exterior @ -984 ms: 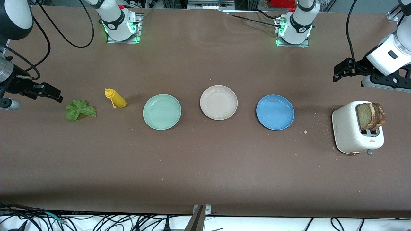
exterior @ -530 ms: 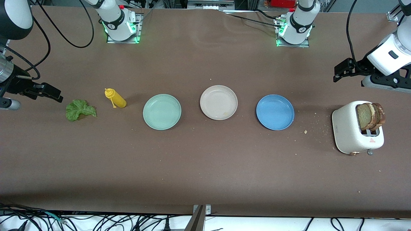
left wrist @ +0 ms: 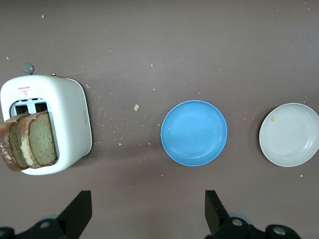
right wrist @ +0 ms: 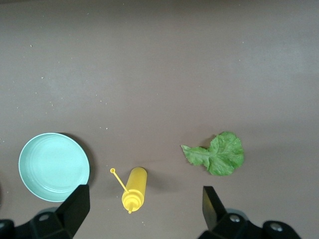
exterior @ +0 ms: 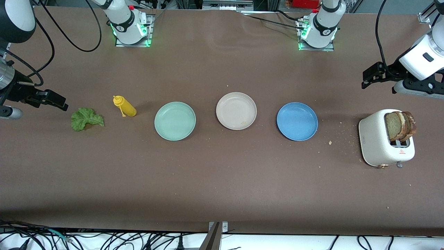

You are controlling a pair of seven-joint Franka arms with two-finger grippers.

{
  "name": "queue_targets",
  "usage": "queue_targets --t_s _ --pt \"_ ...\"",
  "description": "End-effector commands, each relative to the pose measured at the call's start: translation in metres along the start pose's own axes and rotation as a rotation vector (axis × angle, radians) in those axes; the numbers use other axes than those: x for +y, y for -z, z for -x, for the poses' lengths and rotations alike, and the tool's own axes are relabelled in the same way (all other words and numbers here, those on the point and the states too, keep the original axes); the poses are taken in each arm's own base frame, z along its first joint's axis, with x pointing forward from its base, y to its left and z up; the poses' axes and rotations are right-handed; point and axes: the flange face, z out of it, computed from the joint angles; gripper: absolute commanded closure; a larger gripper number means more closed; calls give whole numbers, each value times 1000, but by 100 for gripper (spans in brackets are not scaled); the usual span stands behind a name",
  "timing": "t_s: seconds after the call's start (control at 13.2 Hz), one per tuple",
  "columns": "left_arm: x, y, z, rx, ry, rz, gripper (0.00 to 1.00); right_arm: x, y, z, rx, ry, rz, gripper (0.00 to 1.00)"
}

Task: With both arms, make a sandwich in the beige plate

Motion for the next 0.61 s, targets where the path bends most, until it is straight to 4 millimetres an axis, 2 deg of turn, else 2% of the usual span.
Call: queue_targets --t_s 0.0,0.23,0.53 --pt "-3 -8 -4 -24 -13 -29 0 -1 6 6 -1 -10 -12 0" --pt "5 -13 -3 -63 -29 -27 0 -2 5 6 -1 -7 -12 0" --pt "3 -12 -4 -63 -26 -26 0 -1 5 6 -2 -10 -12 0"
